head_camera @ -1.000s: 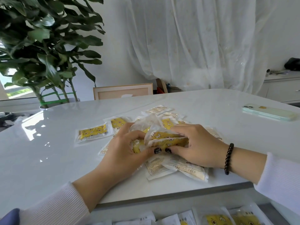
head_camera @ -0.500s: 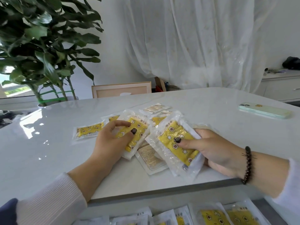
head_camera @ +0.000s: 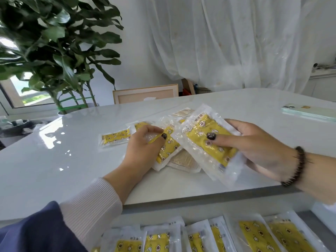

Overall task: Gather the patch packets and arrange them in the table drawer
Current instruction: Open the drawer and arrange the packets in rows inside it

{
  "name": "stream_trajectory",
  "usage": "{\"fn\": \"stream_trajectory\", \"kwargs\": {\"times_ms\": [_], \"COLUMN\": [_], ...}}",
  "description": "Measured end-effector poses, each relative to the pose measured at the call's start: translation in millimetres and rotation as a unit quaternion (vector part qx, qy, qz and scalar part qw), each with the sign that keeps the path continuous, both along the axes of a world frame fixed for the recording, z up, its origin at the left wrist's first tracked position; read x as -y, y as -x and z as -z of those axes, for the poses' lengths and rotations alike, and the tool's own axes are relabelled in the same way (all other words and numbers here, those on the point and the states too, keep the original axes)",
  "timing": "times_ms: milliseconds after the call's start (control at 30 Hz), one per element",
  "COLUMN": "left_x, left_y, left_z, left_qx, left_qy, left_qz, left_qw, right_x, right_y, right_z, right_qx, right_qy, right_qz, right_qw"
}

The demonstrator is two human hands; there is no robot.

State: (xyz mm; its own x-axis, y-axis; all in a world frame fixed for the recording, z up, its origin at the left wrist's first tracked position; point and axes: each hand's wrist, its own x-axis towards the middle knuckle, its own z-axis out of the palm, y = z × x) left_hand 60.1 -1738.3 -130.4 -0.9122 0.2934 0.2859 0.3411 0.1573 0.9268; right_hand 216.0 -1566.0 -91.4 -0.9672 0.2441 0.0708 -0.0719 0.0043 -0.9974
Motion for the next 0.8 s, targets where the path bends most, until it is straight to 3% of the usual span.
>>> {"fn": "stream_trajectory", "kwargs": {"times_ms": [67, 167, 300, 400, 500, 633, 700, 800], "left_x": [-1, 0, 9, 28, 52, 68, 66, 58], "left_y": [1, -5, -34, -69, -116, -164, -176, -195], "left_z": [1, -1, -8, -12, -20, -31, -28, -11], "left_qx": [-0.01, -0.02, -0.077, -0.072, -0.054, -0.035, -0.013, 0.078], "left_qy": [0.001, -0.013, -0.021, -0.026, -0.003, 0.014, 0.047, 0.069], "left_qz": [0.001, 0.001, -0.059, -0.09, -0.054, 0.018, 0.024, 0.003], "left_qw": [1.0, 1.0, 0.995, 0.993, 0.997, 0.999, 0.998, 0.995], "right_x": [8, 19, 20, 6, -11, -25, -30, -34], "right_y": [-26, -55, -78, -91, -104, -115, -119, -126], "right_z": [-3, 5, 25, 45, 55, 55, 55, 62], "right_qx": [0.021, 0.075, 0.182, 0.217, 0.232, 0.283, 0.31, 0.364], "right_qy": [-0.025, -0.139, -0.235, -0.306, -0.368, -0.501, -0.524, -0.48], "right_qz": [-0.059, -0.132, -0.155, -0.105, 0.002, 0.079, 0.105, 0.138], "right_qw": [0.998, 0.979, 0.942, 0.921, 0.9, 0.814, 0.787, 0.786]}}
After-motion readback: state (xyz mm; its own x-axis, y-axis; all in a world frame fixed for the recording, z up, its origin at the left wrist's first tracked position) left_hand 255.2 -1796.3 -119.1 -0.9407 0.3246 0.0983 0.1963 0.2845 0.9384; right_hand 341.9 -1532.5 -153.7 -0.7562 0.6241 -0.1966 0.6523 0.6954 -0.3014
